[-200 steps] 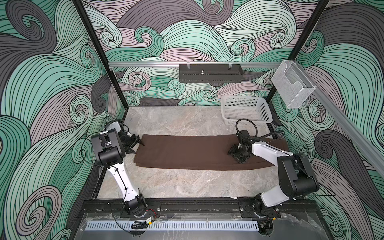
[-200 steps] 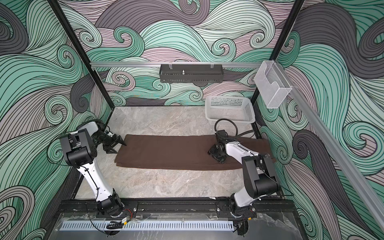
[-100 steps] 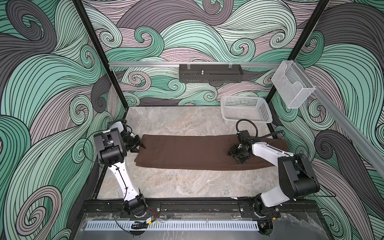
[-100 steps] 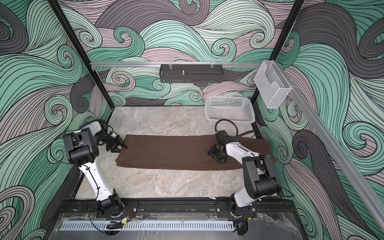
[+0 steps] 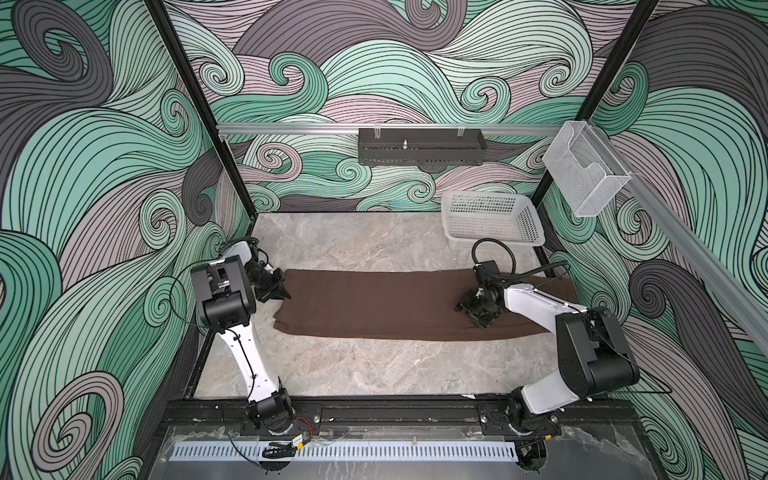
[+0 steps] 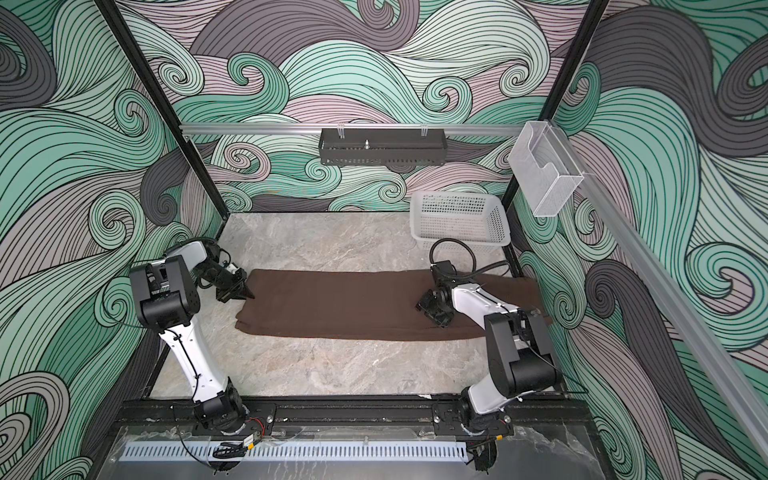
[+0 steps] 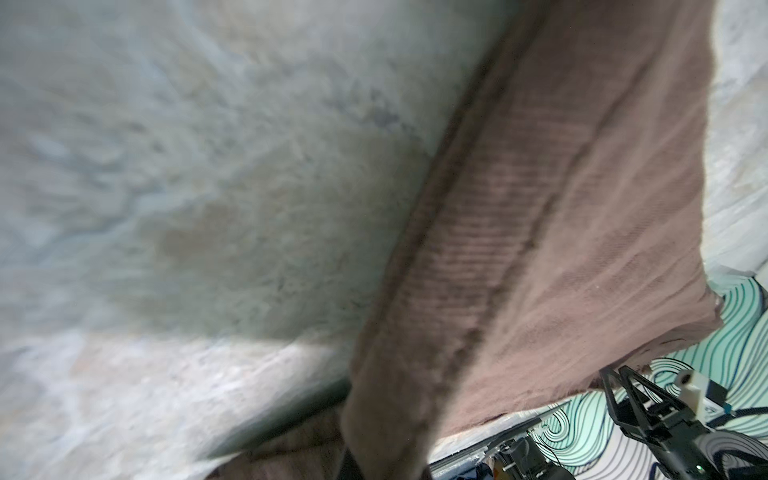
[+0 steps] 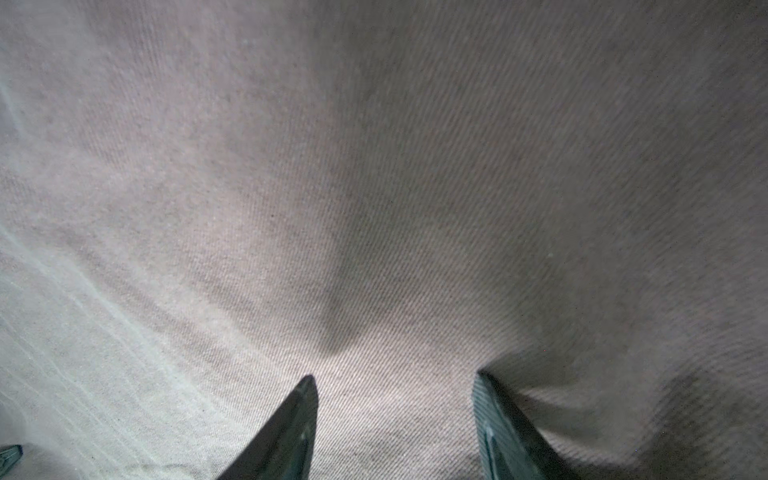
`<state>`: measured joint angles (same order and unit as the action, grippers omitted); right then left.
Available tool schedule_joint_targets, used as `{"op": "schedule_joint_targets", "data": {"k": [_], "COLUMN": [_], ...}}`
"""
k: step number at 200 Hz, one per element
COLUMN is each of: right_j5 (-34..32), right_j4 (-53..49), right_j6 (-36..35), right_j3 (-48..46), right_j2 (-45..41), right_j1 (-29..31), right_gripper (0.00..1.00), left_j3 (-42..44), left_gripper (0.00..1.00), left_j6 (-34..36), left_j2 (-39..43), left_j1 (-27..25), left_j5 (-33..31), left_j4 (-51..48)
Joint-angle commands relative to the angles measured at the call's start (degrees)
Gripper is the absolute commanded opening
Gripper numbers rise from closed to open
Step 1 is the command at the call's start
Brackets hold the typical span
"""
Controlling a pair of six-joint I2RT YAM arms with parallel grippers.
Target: Fold and stack the trousers
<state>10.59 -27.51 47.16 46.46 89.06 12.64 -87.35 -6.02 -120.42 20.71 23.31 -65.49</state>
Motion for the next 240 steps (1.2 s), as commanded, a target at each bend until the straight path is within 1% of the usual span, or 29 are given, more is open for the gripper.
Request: {"op": "schedule_joint_targets", "data": {"k": [1,13,31,58,72,108,124,134,156,184,200,240], "right_j5": [1.5,2.9,2.9,3.1,3.2,2.9,2.1,1.4,0.2,-0.1,-0.4,-0.5], "right_j4": [-0.9,0.8,1.6,2.1,2.0,0.4,-0.8,-1.2,-1.6,-2.0,-2.0,-1.9], "right_j6": [0.2,0.0,-0.2,-0.4,-0.5,-1.2,-1.8,-2.1,-2.6,-3.0,-3.0,-3.3], "right_j3": [-0.3,0.0,1.2,3.3,4.5,7.6,8.4,8.5,8.3,7.9,7.1,5.5], "right_j2": [0.5,0.2,-0.3,-0.1,0.2,0.1,-0.7,-1.2,-1.8,-1.5,-1.9,-3.0], "right_j1": [1.4,2.5,5.0,8.5,10.0,12.4,12.5,12.5,12.4,12.4,12.4,11.6], "right_gripper": [0.61,0.62,0.63,0.64,0.64,0.64,0.64,0.64,0.64,0.64,0.64,0.64], "left_j3": [-2.0,-2.4,-3.1,-4.9,-6.5,-12.3,-15.2,-16.3,-16.2,-13.7,-12.2,-11.0], "left_gripper": [0.0,0.0,0.0,0.0,0.0,0.0,0.0,0.0,0.0,0.0,0.0,0.0], "left_j6": [-1.5,-2.1,-3.3,-5.4,-6.2,-7.8,-7.7,-7.2,-6.1,-5.7,-5.8,-7.3], "left_j2": [4.9,6.2,7.9,9.2,9.3,8.5,7.4,6.7,6.3,7.4,9.2,14.0], "left_j1": [-0.1,0.0,0.5,1.8,2.6,5.1,5.3,5.1,3.8,1.5,-0.2,-7.1], "left_j5": [-5.7,-8.0,-11.3,-19.0,-23.0,-31.1,-33.0,-31.8,-27.2,-18.4,-14.5,-10.0], "left_j4": [-1.7,-1.7,-1.7,-2.4,-3.3,-6.0,-7.9,-8.7,-10.1,-11.2,-11.3,-12.6]}}
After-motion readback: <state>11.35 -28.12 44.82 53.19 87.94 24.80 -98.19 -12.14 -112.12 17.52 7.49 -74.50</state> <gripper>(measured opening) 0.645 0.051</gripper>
